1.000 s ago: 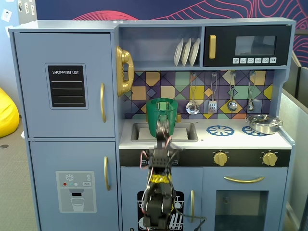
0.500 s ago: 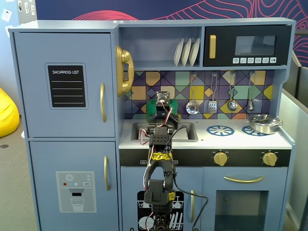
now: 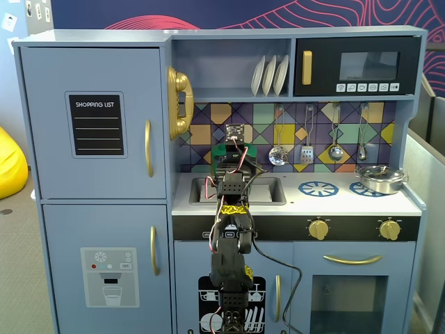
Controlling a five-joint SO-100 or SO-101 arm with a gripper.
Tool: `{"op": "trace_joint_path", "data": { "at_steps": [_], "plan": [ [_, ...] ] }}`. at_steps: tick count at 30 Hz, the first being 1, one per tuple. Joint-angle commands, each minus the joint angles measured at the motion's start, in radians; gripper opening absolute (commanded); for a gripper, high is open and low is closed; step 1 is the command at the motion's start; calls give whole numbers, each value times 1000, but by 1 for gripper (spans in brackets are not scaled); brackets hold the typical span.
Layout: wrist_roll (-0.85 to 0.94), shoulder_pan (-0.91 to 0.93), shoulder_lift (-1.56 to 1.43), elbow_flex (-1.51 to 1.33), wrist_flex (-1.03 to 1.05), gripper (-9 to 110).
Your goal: Take off the lid from the green recipient and place it on the counter
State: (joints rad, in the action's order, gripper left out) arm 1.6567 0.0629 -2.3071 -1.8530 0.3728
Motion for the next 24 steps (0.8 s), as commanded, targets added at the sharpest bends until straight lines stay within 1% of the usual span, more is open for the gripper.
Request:
{"op": "trace_joint_path", "data": {
  "at_steps": [1, 7, 13, 14, 15, 16, 17, 24],
  "plan": [
    [-2, 6, 61, 115, -51, 31],
    [9, 9, 143, 196, -63, 30],
    [8, 9, 155, 201, -67, 27],
    [11, 11, 155, 201, -61, 25],
    [26, 12, 153, 201, -54, 18],
    [44, 11, 153, 201, -49, 8],
    [66, 6, 153, 201, -41, 0],
    [31, -6, 156, 201, -78, 0]
  ]
}}
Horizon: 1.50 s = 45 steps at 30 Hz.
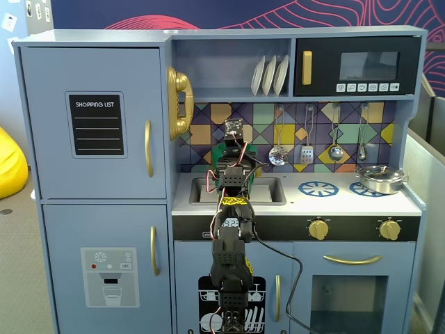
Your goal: Take off the lid from the green recipient and place it on the counter
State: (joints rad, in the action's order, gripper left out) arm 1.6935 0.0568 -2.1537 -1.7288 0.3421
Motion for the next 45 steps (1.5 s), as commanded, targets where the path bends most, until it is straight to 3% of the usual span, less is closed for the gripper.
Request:
{"op": "trace_joint_path", "data": {
  "at_steps": [1, 12, 27, 33, 45],
  "plan": [
    [-9, -3, 5, 78, -66, 0],
    [21, 46, 21, 152, -147, 0],
    [15, 446, -29, 94, -144, 0],
    [11, 523, -40, 17, -158, 0],
    [-8, 554, -60, -331, -459, 0]
  ]
}}
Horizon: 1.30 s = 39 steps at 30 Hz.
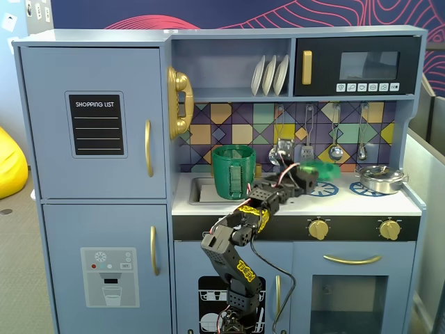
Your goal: Take off the lid from the green recipient and place it on the counter
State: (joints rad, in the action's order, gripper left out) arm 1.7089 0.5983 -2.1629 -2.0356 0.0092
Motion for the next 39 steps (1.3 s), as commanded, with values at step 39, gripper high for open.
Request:
{"op": "trace_joint_path", "data": {
  "at_steps": [39],
  "plan": [
    [-6, 28, 71, -249, -325, 0]
  ]
}}
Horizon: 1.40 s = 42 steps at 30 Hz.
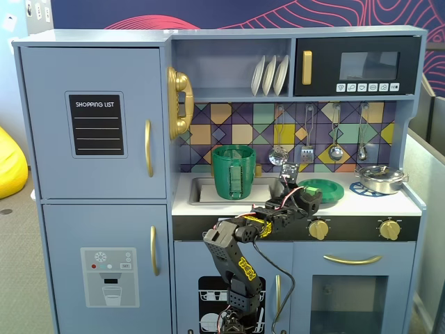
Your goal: Take off the lid from the green recipient and place it on the counter
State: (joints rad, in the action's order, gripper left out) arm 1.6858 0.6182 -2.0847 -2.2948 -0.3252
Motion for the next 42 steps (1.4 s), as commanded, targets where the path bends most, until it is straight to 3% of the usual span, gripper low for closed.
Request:
{"op": "trace_joint_path", "data": {
  "at_steps": [1, 6, 15, 21, 28, 35, 37, 42],
  "plan": [
    [23, 6, -8, 11, 14, 0],
    [23, 5, -8, 12, 21, 2],
    [-55, 9, -8, 43, 32, 28],
    [-46, 11, -51, 92, 114, 27],
    [-40, -37, -261, 259, 558, 22],
    [-52, -192, -577, 265, 1170, 14],
    [25, -235, -652, 225, 1330, 13],
    [58, -290, -815, 17, 1436, 5]
  ]
}}
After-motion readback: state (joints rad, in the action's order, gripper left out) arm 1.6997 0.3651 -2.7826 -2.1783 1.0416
